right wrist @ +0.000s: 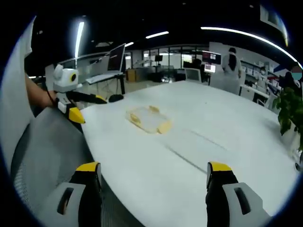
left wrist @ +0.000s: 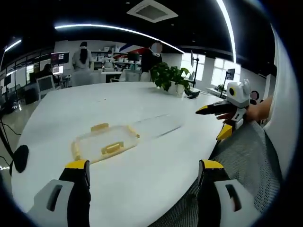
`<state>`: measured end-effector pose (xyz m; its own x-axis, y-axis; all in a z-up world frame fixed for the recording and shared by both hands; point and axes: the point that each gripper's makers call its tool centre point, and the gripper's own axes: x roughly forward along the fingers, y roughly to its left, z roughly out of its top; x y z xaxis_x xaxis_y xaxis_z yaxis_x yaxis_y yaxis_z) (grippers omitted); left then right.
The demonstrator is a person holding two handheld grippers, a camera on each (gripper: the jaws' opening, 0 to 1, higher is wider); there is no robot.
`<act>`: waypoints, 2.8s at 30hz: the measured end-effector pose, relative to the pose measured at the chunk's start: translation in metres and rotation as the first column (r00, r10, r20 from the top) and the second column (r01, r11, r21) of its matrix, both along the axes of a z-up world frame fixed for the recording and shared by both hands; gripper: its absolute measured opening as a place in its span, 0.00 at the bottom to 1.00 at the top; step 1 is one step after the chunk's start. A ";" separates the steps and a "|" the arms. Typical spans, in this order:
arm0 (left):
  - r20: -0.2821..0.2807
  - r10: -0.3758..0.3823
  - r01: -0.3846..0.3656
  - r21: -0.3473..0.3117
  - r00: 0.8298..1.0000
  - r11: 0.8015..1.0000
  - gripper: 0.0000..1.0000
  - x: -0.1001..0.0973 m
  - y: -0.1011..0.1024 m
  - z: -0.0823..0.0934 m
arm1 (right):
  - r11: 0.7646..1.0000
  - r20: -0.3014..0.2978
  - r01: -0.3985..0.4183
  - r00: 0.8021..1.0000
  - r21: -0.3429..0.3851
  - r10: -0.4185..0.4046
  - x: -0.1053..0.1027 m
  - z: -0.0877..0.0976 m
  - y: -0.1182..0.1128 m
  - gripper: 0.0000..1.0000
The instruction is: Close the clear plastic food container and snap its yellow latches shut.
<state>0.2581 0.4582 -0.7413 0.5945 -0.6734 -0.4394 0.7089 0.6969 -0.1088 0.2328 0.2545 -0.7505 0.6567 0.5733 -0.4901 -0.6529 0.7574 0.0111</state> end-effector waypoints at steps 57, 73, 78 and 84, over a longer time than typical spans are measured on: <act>-0.016 -0.010 0.011 0.041 1.000 0.999 0.91 0.000 0.002 -0.007 | 0.993 0.005 -0.078 0.997 -0.088 0.079 -0.004 -0.002 0.008 0.85; -0.008 -0.048 0.049 0.075 0.999 0.996 0.91 0.001 0.000 -0.003 | 0.980 0.026 -0.125 0.991 -0.154 0.130 0.015 0.003 0.010 0.84; 0.002 -0.066 0.066 0.068 0.998 0.996 0.90 0.009 -0.001 0.005 | 0.975 0.031 -0.155 0.986 -0.159 0.162 0.023 0.006 0.015 0.84; 0.007 -0.103 0.102 0.079 0.995 0.992 0.85 0.021 -0.002 0.008 | 0.963 0.030 -0.190 0.980 -0.192 0.199 0.035 0.008 0.020 0.79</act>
<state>0.2791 0.4563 -0.7331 0.5294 -0.6945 -0.4871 0.7777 0.6268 -0.0484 0.2677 0.2743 -0.7425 0.5674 0.5931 -0.5712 -0.7840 0.6013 -0.1542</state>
